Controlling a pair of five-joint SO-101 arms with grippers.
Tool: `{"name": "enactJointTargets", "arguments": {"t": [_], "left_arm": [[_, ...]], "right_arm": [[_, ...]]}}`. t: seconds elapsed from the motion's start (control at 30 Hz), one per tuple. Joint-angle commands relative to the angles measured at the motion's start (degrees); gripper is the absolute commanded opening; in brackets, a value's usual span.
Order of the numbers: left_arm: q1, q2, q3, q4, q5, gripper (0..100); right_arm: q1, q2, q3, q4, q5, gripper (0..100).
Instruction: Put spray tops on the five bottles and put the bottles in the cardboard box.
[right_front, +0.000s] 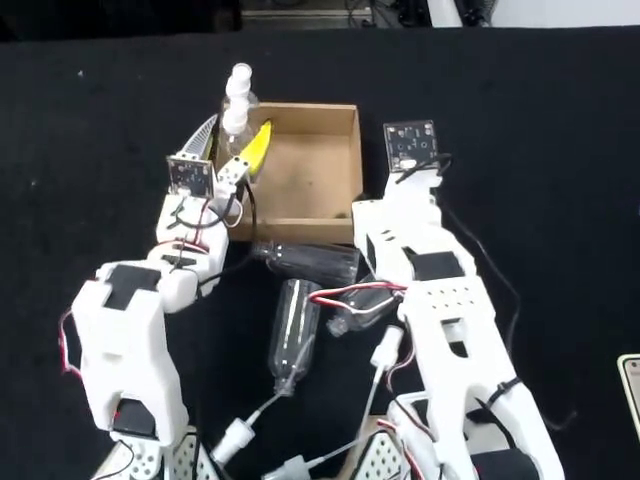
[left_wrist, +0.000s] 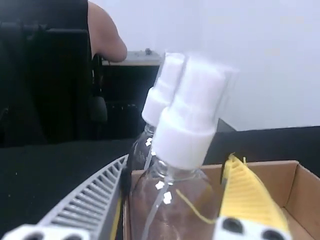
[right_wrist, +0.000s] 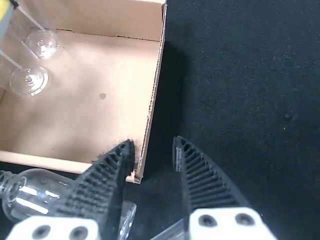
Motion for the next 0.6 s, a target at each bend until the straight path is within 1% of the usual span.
{"name": "enactJointTargets", "arguments": {"t": [0.0, 0.07, 0.1, 0.2, 0.27, 0.33, 0.47, 0.57], "left_arm": [[-0.7, -7.7, 0.4, 6.9, 0.5, 34], [-0.6, -9.3, 0.4, 8.9, 0.8, 38], [-0.5, -10.2, 0.7, 10.0, 0.9, 38], [-0.3, -13.0, 1.3, 11.6, 0.4, 35], [-0.7, -16.1, 2.2, 11.7, 0.4, 33], [-0.8, -20.0, 3.1, 13.5, 0.4, 31], [-0.8, -29.2, 2.6, 23.9, 0.4, 30], [-0.6, -37.2, -0.3, 34.9, 0.9, 30]], "right_arm": [[0.7, -0.1, -2.2, -1.8, 0.5, 10.3], [0.7, -0.1, -2.2, -1.8, 0.5, 10.3], [0.7, -0.1, -2.2, -1.8, 0.5, 10.3], [0.7, -0.1, -2.2, -1.8, 0.5, 10.3], [0.7, -0.1, -2.2, -1.8, 0.5, 10.3], [0.7, -0.1, -2.2, -1.8, 0.5, 10.3], [0.7, -0.1, -2.2, -1.8, 0.5, 10.3], [0.7, -0.1, -2.2, -1.8, 0.5, 10.3]]}}
